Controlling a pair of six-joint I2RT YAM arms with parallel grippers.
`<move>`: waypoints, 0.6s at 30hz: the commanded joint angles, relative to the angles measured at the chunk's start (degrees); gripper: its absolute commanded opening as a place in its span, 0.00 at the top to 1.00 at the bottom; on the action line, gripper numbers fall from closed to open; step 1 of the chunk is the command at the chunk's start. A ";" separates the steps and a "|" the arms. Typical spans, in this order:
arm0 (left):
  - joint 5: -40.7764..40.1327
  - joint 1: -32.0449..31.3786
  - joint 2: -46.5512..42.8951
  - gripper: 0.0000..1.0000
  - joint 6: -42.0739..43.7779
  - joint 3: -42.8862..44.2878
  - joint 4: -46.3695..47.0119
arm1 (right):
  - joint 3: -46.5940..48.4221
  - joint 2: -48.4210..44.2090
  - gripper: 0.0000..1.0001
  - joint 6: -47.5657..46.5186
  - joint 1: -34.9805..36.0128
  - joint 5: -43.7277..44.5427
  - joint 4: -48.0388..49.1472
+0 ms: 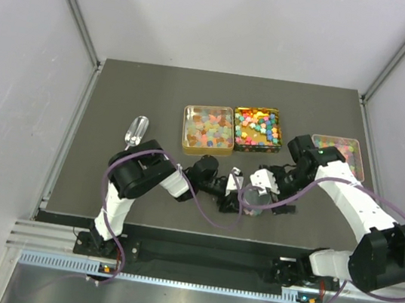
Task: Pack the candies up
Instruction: Screw the bottle lid onto the packing bottle.
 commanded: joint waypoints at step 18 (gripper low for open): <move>-7.57 3.82 4.26 1.00 2.84 -1.62 -14.76 | 5.75 -3.46 0.00 7.49 -0.84 1.22 -10.23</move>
